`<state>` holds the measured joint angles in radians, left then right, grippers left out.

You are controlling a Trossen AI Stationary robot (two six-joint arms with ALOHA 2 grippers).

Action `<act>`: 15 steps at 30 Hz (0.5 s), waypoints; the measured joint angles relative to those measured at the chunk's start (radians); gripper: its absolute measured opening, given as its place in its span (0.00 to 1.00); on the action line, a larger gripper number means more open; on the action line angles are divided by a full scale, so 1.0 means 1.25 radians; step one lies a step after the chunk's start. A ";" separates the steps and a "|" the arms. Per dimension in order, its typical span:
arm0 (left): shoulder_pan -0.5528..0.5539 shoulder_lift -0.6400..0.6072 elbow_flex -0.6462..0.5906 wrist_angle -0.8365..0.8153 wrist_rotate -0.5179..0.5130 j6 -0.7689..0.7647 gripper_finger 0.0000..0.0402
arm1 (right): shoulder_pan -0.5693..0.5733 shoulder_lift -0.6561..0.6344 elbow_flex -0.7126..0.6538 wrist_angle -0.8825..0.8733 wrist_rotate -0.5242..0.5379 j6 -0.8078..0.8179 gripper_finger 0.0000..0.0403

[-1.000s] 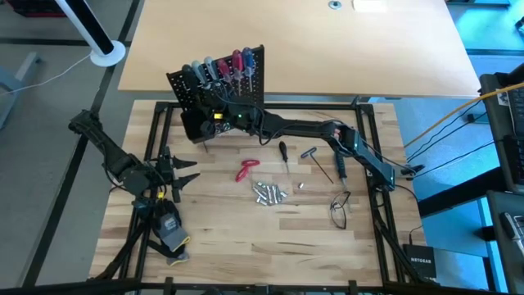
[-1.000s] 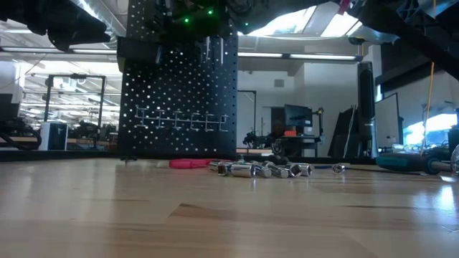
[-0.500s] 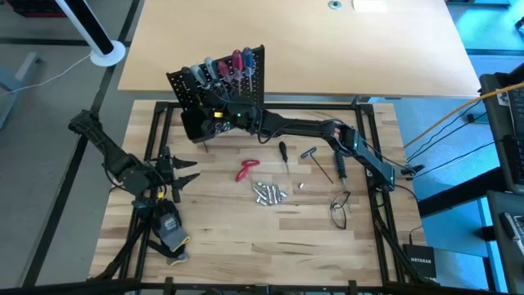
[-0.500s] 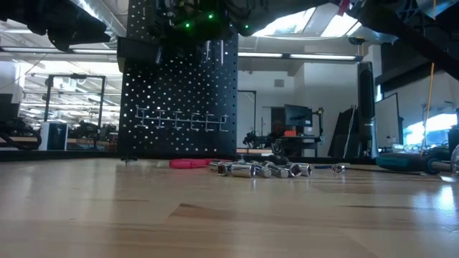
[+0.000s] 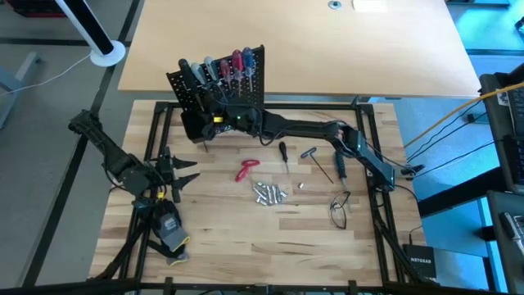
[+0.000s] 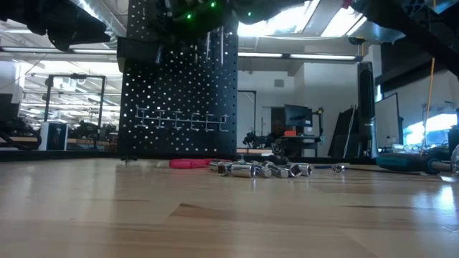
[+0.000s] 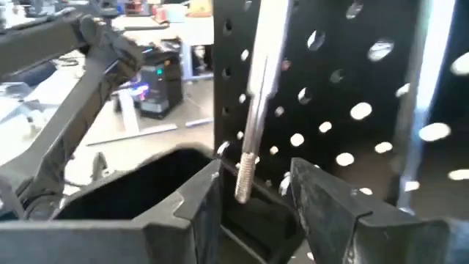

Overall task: Hang tools onto peg board
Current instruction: Hang the black screwdriver onto the peg board

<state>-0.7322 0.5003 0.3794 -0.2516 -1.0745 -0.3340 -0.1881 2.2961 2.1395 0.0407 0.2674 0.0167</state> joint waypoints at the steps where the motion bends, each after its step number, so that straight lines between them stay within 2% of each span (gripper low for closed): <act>1: 0.000 0.000 0.000 0.000 0.000 0.000 0.43 | 0.002 -0.005 0.000 -0.002 0.012 -0.002 0.40; 10: 0.000 0.000 0.000 0.000 0.001 0.000 0.43 | 0.004 -0.015 0.000 -0.052 0.068 -0.018 0.40; 15: 0.000 0.000 0.000 -0.001 0.001 0.000 0.43 | 0.010 -0.015 0.000 -0.052 0.061 -0.018 0.40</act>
<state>-0.7319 0.5003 0.3794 -0.2531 -1.0733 -0.3340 -0.1761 2.2768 2.1395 -0.0246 0.3433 -0.0053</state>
